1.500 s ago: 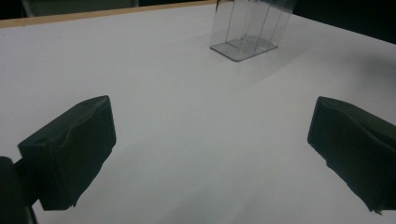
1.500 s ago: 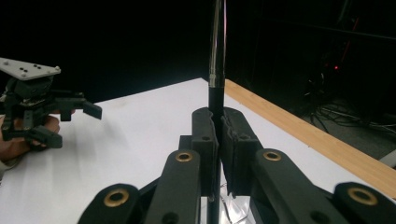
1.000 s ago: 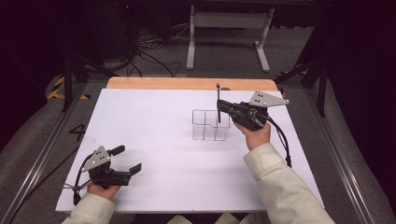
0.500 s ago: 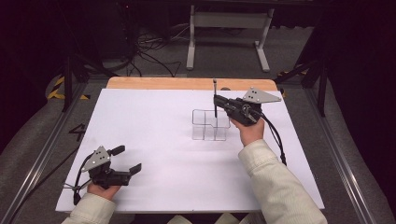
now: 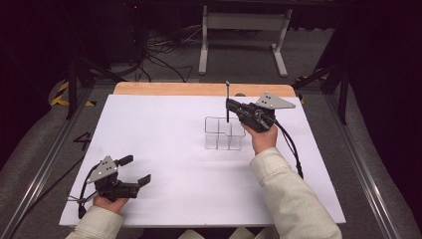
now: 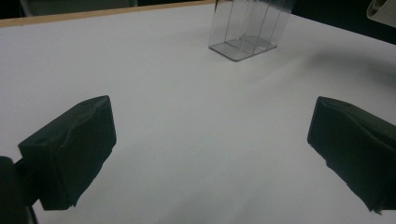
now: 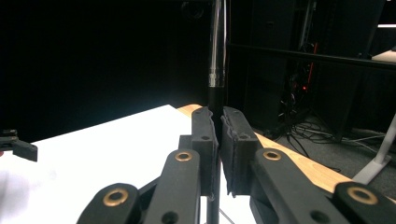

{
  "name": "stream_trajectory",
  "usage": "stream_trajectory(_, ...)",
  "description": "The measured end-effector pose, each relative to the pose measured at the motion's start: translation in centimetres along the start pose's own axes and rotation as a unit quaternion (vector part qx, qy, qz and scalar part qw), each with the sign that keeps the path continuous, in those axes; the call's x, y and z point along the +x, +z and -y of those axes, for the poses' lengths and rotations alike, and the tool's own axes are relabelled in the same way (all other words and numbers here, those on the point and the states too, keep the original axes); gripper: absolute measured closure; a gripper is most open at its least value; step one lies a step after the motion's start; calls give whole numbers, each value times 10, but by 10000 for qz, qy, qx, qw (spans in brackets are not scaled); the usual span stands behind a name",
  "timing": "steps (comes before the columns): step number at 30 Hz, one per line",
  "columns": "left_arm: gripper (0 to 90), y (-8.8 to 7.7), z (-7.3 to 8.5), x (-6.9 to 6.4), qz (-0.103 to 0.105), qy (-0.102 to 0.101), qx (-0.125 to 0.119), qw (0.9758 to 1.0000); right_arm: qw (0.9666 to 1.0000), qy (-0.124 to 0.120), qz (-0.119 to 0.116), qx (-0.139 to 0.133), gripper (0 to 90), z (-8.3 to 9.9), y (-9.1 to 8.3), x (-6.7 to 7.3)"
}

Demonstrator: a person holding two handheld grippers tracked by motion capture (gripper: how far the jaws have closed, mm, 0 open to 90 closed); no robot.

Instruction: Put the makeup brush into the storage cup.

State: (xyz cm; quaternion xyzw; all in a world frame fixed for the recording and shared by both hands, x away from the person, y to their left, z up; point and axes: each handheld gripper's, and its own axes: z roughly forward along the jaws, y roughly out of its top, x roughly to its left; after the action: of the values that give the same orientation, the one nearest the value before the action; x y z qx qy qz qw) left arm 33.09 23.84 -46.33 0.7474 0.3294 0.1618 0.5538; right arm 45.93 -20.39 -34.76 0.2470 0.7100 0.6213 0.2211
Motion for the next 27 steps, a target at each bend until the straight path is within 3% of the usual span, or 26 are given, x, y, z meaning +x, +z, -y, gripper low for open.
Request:
stream_trajectory(15,17,0,0,0,8,-6,2,10000,9999,141,72,8,842,20,4,-4)
stream_trajectory(27,17,0,0,0,8,-9,0,10000,9997,239,40,17,841,25,8,-3)
